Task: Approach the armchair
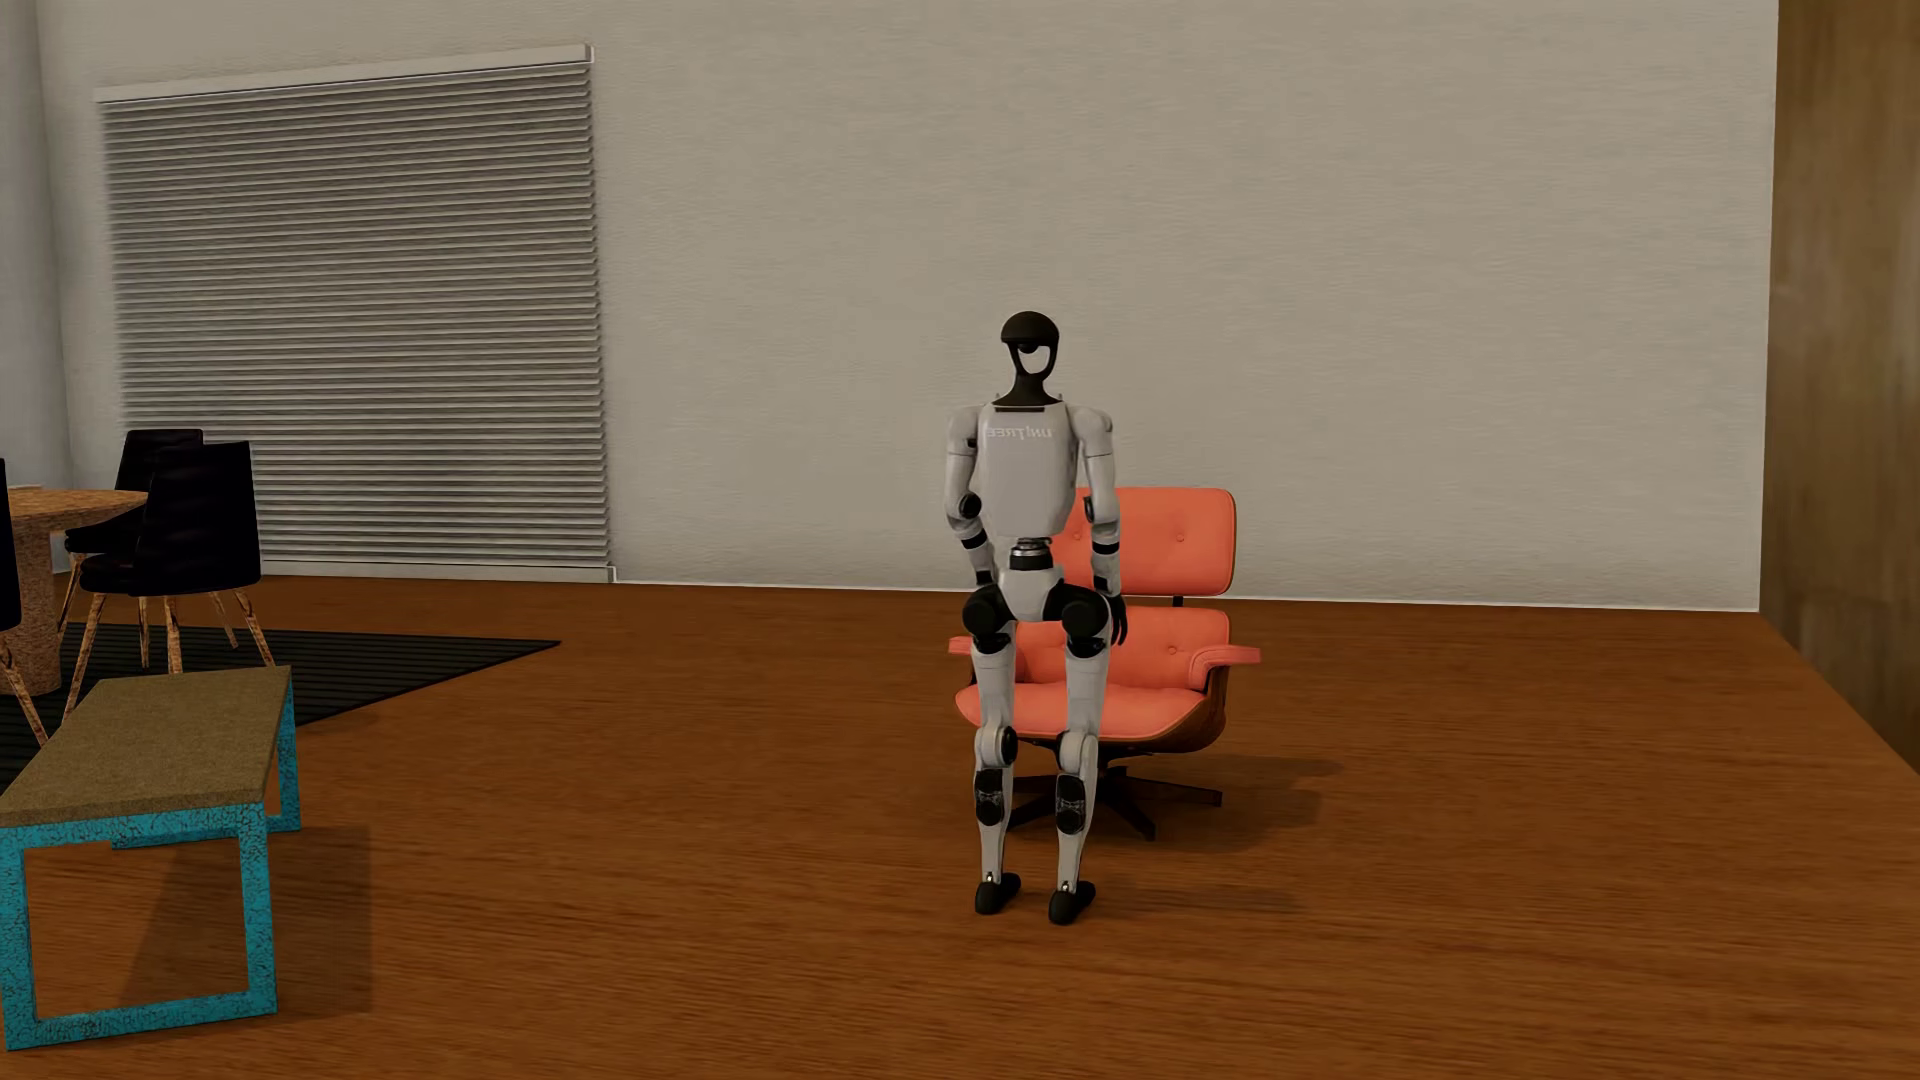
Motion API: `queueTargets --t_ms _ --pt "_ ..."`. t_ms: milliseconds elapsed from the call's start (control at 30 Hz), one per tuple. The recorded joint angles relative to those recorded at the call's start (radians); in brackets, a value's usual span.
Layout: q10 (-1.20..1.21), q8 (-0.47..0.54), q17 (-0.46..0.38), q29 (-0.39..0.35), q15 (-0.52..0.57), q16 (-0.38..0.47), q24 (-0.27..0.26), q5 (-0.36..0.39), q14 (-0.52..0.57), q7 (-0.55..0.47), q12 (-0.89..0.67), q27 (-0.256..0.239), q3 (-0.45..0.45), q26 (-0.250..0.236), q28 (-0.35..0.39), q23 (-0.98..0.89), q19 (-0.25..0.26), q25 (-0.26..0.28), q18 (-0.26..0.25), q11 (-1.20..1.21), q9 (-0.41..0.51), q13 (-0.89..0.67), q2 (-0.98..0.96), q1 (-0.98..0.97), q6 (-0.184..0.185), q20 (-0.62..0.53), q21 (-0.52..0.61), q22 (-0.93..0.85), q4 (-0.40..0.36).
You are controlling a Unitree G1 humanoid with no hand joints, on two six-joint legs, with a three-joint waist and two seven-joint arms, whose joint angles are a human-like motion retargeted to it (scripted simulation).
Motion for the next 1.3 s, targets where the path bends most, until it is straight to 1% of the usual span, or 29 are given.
queueTargets --t_ms 267,467,967,1167,1300 --pt "0.01 -0.002 -0.016 -0.001 -0.001 -0.001 -0.005 0.002 -0.002 -0.002 0.017 0.007 0.002 0.004 0.008 0.002 -0.002 0.016 -0.002 0.003 0.01 0.005 -0.002 -0.006 -0.001 0.014 0.012 -0.004 0.002" --pt "0.012 -0.002 -0.02 -0.011 0.002 -0.002 -0.016 0.003 0.001 -0.001 0.025 0.0 0.001 0.02 0.013 0.004 -0.004 0.022 -0.005 -0.001 0.014 -0.007 -0.003 -0.01 -0.003 0.006 0.014 -0.019 0.004" --pt "0.024 -0.001 -0.022 -0.011 -0.001 0.0 -0.022 0.002 0.001 0.003 0.016 0.003 -0.001 0.028 0.014 -0.001 -0.004 0.035 -0.008 0.001 0.015 -0.014 -0.002 -0.014 -0.001 -0.021 0.029 -0.016 0.004" --pt "0.03 -0.01 -0.028 -0.007 -0.005 0.0 -0.021 -0.003 -0.002 -0.005 -0.002 0.001 0.001 0.025 0.009 0.011 -0.002 0.026 -0.005 0.002 0.011 -0.021 0.001 -0.016 0.001 -0.031 0.046 -0.015 -0.001" --pt "0.035 -0.016 -0.026 -0.014 -0.009 0.0 -0.015 -0.005 -0.004 -0.011 -0.012 0.009 0.003 0.01 0.01 0.0 -0.001 0.032 -0.002 0.004 0.012 -0.018 0.005 -0.014 0.002 -0.022 0.038 -0.008 -0.005"
